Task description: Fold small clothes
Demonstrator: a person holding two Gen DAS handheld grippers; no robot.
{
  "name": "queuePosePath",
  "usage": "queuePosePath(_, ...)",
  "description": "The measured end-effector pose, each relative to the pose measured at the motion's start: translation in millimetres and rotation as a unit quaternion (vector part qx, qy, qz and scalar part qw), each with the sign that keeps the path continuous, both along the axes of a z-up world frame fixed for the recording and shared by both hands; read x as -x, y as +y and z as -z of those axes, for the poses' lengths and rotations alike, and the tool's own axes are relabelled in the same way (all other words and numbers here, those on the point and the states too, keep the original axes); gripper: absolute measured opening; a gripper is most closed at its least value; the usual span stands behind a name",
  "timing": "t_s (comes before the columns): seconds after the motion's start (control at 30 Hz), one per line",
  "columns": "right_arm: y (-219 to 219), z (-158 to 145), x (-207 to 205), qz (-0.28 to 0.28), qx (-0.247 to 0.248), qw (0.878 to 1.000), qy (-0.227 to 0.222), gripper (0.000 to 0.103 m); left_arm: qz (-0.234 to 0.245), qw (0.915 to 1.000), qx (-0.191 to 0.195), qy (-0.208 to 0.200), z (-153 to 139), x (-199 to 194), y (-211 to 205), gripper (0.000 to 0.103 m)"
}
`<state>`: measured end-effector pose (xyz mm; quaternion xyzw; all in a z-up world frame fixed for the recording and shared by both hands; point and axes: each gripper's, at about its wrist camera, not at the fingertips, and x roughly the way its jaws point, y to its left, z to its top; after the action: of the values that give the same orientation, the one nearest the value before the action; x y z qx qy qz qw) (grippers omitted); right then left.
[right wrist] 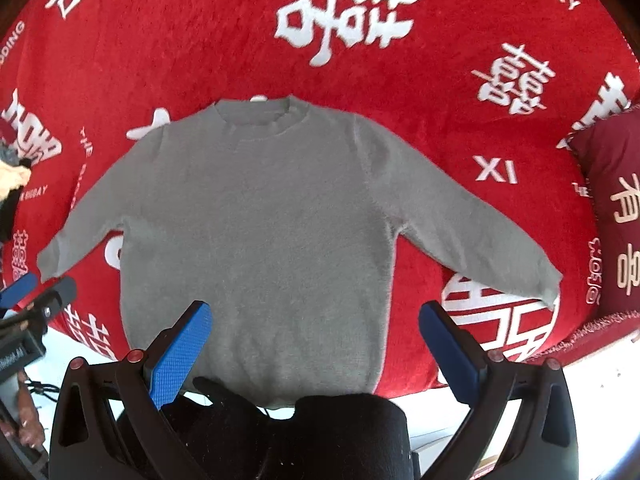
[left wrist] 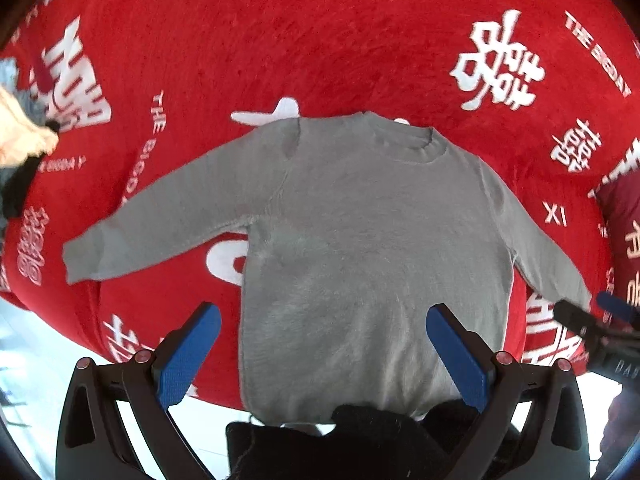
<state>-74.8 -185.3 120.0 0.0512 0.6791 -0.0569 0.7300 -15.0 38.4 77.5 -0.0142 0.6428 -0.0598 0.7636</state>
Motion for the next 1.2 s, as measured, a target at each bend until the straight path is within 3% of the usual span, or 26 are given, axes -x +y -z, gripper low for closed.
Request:
queuePosePath(0.33,24.7,63.7,-5.0,-0.031,-0.017,0.999,0.015,0.103,-0.08,0.9965,0.009,0.02,67.3,3.4,52.6,0.103)
queuePosePath(0.47,34.2,89.8,-5.8,-0.038,-0.016,0.999,0.018,0.103,-0.088,0.9957,0.015,0.025,93.7,4.7,64.4,0.103)
queuePosePath(0.6,41.9,111.1,-5.7,-0.037,-0.015,0.999,0.025,0.103,-0.095,0.9949,0.032,0.013,114.0,4.9,71.7,0.103)
queuePosePath(0.73,58.6,120.9,-7.1,-0.057,-0.019,0.998,0.027,0.103,-0.138,0.9884,0.063,-0.01,124.9,0.9,101.6,0.103)
queuePosePath(0.93,105.0,127.3,-11.1,-0.098,-0.043,0.994,0.021,0.103,-0.262,0.9544,0.127,-0.066,131.5,-0.8,214.0,0.103)
queuePosePath(1.07,143.9,134.6,-12.6,-0.131,-0.06,0.989,0.021,0.103,-0.346,0.9242,0.137,-0.085,150.0,4.0,295.8,0.103)
queuePosePath(1.17,169.9,139.9,-12.6,-0.151,-0.069,0.986,0.022,0.103,-0.399,0.8965,0.169,-0.09,174.3,8.8,351.3,0.103)
queuePosePath(1.2,177.8,141.4,-12.5,-0.157,-0.07,0.985,0.022,0.103,-0.408,0.8908,0.18,-0.089,181.1,10.5,362.9,0.103)
